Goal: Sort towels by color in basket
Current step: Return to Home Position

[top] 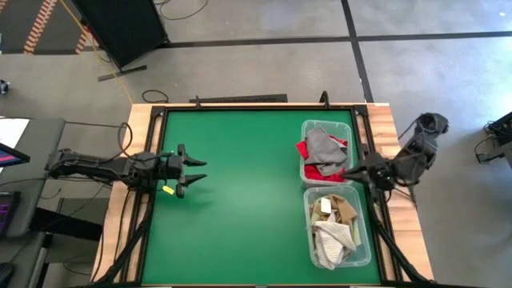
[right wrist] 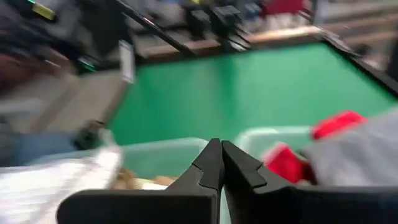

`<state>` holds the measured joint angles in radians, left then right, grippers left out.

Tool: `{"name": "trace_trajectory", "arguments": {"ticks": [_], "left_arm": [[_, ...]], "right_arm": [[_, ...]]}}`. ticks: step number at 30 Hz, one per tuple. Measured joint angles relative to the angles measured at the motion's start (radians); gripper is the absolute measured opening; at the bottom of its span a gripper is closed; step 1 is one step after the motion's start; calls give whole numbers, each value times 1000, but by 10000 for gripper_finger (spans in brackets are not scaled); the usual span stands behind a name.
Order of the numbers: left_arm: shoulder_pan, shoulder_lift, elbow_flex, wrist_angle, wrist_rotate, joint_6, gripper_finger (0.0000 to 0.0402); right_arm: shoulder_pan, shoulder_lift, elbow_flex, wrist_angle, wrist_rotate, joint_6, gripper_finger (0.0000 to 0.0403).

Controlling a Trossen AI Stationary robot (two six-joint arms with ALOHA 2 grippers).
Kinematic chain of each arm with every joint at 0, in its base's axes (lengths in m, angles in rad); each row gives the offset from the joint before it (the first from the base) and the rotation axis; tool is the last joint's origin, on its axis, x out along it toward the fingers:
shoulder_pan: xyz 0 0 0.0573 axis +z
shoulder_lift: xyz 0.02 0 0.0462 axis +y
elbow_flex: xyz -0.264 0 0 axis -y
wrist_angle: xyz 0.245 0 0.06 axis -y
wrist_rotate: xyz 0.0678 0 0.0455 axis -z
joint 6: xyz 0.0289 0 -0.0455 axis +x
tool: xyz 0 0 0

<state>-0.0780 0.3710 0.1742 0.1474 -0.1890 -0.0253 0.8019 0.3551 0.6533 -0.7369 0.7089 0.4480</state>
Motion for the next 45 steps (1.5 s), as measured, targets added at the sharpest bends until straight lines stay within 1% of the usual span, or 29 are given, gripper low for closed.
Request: {"name": "trace_trajectory", "arguments": {"ticks": [2, 5, 9, 11, 13, 18, 20, 22, 24, 25, 26, 29, 33, 38, 43, 45], "left_arm": [[0, -10, -15, 1, 0, -12, 185], [0, -14, -30, 5, 0, -19, 185], [0, -13, -32, 3, 0, -24, 185], [0, -14, -32, 7, 4, -20, 185], [0, -16, -33, 21, 13, -8, 185], [0, -25, -34, 81, 55, 14, 185], [0, -26, -55, 158, 88, 19, 185], [0, -26, -107, 281, 110, 17, 185], [1, -23, -160, 369, 113, 4, 185], [2, -24, -158, 386, 107, -3, 185], [2, -28, -158, 353, 99, -8, 185], [2, -21, -162, 350, 97, -37, 185], [2, -27, -163, 413, 106, -40, 185], [2, -24, -165, 402, 105, -26, 185], [2, -24, -165, 386, 105, -40, 185], [2, -25, -166, 386, 105, -48, 185]], "right_arm": [[42, -76, -45, 69, -9, -36, 38], [105, -198, -110, 156, -56, -96, 38], [171, -349, -178, 174, -71, -133, 38], [191, -345, -191, 213, -74, -171, 38], [203, -335, -190, 236, -106, -222, 38], [220, -352, -192, 256, -108, -281, 38], [218, -353, -192, 263, -104, -294, 38], [215, -353, -203, 273, -104, -300, 38], [209, -353, -222, 295, -104, -300, 38], [209, -353, -234, 312, -104, -302, 38], [209, -353, -251, 333, -104, -306, 38], [209, -352, -309, 391, -103, -338, 38], [209, -353, -374, 480, -82, -395, 38], [209, -353, -434, 615, -74, -482, 38], [209, -353, -478, 675, -72, -535, 37], [209, -353, -488, 674, -50, -536, 32]]}}
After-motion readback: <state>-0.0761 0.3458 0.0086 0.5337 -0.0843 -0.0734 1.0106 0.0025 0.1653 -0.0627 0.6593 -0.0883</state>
